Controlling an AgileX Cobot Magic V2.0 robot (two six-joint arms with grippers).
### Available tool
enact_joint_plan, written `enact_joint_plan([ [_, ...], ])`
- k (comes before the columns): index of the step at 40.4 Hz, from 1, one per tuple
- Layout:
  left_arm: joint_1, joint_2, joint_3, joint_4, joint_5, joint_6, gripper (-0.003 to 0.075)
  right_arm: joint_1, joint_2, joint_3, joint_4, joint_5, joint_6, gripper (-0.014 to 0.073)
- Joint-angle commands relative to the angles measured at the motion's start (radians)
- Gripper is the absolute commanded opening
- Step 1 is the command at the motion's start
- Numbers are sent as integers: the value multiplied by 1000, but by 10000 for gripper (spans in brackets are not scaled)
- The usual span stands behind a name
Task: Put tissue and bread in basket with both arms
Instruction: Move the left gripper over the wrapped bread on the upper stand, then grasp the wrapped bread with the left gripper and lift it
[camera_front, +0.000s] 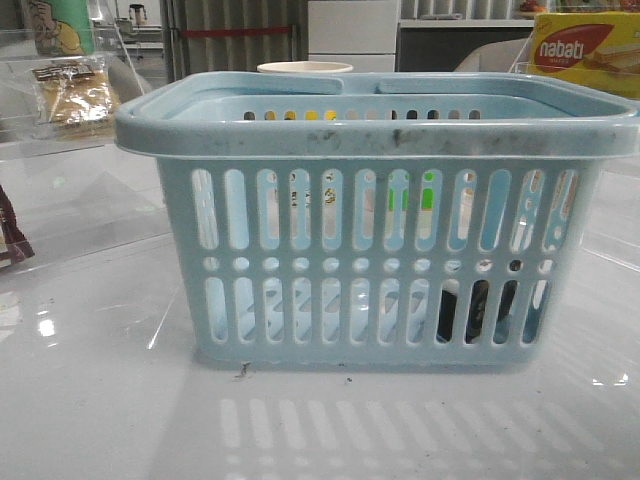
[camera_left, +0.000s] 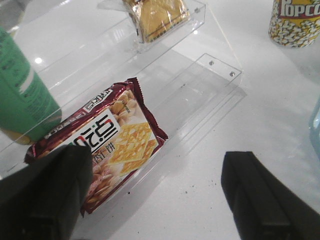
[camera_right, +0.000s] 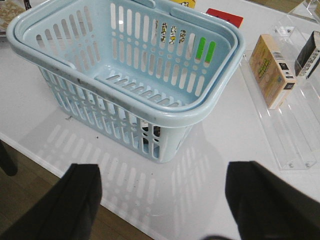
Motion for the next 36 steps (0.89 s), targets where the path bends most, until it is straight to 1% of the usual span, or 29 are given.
enact_joint_plan([
  [1,-1,123,-120,-8,-96,-7,583,0,7,-23,-12,-72,-6,612],
  [9,-1,325,-296,-4,-103,-7,583,0,7,-21,-12,-72,-6,612],
  [15,3,437,-421,-9,-73,-9,583,0,7,-21,-12,-72,-6,612],
  [25,28,571,-597,-19,-65,-25,583,0,7,-21,-12,-72,-6,612],
  [32,62,666,-704,-75,-67,-25,583,0,7,-21,-12,-72,-6,612],
  [36,68,715,-753,-78,-67,-25,583,0,7,-21,-12,-72,-6,612],
])
